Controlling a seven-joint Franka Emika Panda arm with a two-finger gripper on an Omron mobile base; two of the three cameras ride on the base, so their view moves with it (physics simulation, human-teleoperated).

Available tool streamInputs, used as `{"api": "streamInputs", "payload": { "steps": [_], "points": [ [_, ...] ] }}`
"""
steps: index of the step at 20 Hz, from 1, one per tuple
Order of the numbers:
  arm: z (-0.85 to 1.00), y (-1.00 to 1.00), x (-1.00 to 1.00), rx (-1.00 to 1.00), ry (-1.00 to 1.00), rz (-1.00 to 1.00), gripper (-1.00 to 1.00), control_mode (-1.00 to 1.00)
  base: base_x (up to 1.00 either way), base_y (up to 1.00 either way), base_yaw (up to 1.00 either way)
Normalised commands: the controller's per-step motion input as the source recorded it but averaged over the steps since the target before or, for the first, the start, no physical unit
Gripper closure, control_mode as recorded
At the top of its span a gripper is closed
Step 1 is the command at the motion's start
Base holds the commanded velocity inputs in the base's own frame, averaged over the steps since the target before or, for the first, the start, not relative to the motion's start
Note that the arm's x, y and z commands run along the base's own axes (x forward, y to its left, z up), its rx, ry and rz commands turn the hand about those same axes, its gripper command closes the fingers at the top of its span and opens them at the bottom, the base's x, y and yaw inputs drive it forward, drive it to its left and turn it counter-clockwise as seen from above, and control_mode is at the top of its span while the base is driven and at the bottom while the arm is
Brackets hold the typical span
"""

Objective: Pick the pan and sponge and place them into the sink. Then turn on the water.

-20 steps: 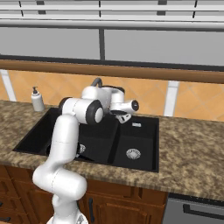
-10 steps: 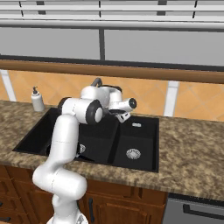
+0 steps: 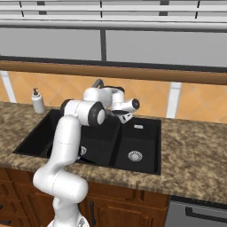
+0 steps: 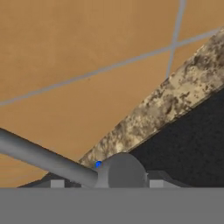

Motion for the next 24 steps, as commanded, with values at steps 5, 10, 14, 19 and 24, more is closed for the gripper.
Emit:
{"api": "streamInputs", "payload": {
  "steps": [5, 10, 14, 19, 24],
  "points": [
    [-0.22, 0.00, 0.22, 0.27, 0.00, 0.00, 1.00, -1.00, 0.00, 0.00, 0.00],
    [-0.30, 0.00, 0.20, 0.26, 0.00, 0.00, 1.00, -1.00, 0.00, 0.00, 0.00],
    [-0.34, 0.00, 0.24, 0.23, 0.00, 0.00, 1.00, -1.00, 0.00, 0.00, 0.00],
    [-0.12, 0.00, 0.05, 0.05, 0.00, 0.00, 1.00, -1.00, 0.00, 0.00, 0.00],
    [0.00, 0.00, 0.00, 0.00, 0.00, 0.00, 1.00, -1.00, 0.00, 0.00, 0.00]
  ]
}}
